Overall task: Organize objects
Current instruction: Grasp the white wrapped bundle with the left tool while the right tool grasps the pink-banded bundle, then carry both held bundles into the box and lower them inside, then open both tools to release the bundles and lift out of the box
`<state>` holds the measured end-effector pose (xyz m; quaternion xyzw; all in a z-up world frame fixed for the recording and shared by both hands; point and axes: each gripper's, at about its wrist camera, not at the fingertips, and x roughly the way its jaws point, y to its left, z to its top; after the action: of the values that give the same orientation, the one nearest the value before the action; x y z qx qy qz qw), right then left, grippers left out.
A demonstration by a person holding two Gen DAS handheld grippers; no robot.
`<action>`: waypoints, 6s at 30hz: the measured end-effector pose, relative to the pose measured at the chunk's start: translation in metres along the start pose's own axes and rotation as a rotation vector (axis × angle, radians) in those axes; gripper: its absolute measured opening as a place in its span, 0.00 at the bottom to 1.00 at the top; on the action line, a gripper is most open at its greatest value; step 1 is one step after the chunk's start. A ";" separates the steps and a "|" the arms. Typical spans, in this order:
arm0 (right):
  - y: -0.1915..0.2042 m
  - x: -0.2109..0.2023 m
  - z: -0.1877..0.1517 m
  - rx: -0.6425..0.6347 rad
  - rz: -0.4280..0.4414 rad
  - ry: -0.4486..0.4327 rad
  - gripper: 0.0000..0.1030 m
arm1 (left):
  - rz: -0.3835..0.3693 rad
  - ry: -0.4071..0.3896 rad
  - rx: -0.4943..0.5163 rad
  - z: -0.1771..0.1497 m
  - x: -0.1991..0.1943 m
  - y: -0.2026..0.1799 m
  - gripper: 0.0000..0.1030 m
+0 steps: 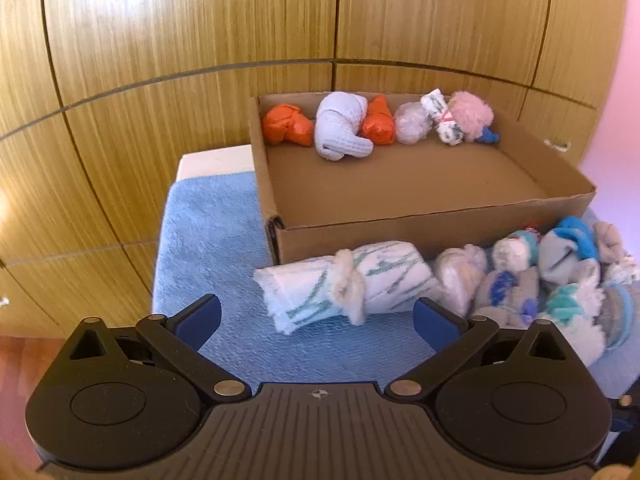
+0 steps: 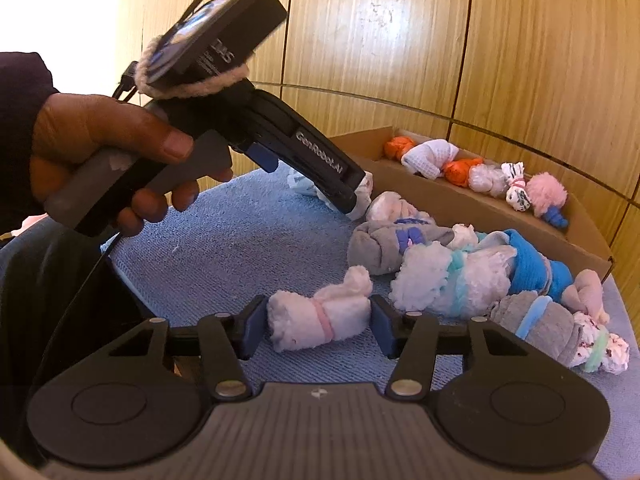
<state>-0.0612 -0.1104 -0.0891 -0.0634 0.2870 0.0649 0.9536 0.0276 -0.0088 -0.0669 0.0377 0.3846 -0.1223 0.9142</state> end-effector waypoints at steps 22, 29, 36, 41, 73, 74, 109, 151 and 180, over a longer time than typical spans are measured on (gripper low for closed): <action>0.000 -0.001 -0.002 0.009 -0.003 -0.005 0.49 | 0.009 -0.006 -0.032 -0.011 -0.002 0.000 0.99; 0.000 0.000 -0.001 0.008 -0.008 -0.006 0.50 | -0.023 -0.061 0.043 -0.015 -0.013 -0.004 0.99; 0.000 -0.001 -0.001 0.006 -0.014 -0.009 0.50 | -0.055 -0.070 0.073 -0.018 -0.010 -0.002 1.00; 0.000 -0.002 -0.001 0.004 -0.012 -0.011 0.50 | -0.067 -0.067 0.093 -0.024 -0.015 0.002 1.00; -0.102 -0.033 0.104 0.063 -0.059 -0.154 0.44 | -0.077 -0.175 0.317 0.077 -0.017 -0.018 0.81; -0.109 -0.029 0.112 0.050 -0.060 -0.150 0.44 | -0.080 -0.170 0.338 0.085 -0.011 -0.019 0.81; -0.153 0.194 0.146 -0.113 0.127 0.293 0.44 | -0.223 0.122 0.943 0.112 0.106 -0.011 0.83; -0.120 0.204 0.157 -0.158 0.105 0.319 0.59 | -0.139 0.027 0.540 0.108 0.022 0.051 1.00; -0.130 0.099 0.154 0.072 -0.110 0.191 0.82 | 0.027 -0.005 0.088 0.098 -0.028 0.027 1.00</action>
<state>0.1247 -0.2056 -0.0055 -0.0508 0.3746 -0.0039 0.9258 0.0835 0.0068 0.0205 0.0827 0.3759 -0.1268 0.9142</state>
